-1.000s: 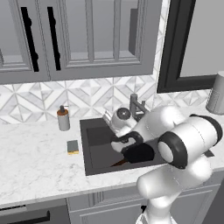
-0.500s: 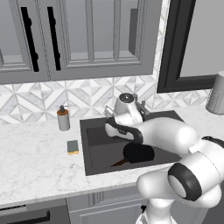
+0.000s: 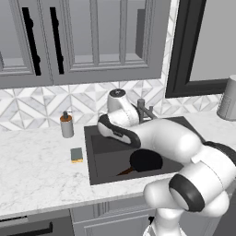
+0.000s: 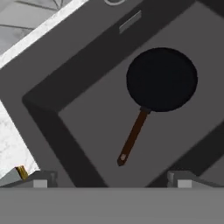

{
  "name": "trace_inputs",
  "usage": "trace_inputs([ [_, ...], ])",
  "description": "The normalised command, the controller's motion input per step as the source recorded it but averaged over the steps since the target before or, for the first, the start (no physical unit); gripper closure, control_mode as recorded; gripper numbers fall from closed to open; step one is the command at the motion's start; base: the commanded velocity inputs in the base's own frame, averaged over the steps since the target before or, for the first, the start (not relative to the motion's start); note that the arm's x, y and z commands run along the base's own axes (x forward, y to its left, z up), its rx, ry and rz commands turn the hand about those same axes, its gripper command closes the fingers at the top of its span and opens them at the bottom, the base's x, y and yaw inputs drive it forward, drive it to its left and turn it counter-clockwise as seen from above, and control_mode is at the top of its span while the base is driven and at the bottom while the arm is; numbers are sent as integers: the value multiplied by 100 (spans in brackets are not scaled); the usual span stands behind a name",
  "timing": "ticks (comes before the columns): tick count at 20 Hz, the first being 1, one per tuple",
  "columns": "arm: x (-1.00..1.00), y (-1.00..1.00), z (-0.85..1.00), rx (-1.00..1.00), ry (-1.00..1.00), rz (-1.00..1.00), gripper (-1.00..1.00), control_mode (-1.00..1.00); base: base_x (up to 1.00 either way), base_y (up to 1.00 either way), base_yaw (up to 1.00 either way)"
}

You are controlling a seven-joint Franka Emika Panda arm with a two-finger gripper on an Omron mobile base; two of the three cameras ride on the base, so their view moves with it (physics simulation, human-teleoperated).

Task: Pick the pan and sponge and place them into the sink. Then turn on the water.

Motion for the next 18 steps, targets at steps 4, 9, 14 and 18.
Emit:
trace_inputs([
  [4,-9,46,-22,0,0,33,-100,-100,0,0,0],
  [9,15,57,-14,-2,5,30,-100,-100,0,0,0],
  [14,26,53,-10,-5,15,25,-100,-100,0,0,0],
  [18,19,58,-24,-10,8,16,-100,-100,0,0,0],
])
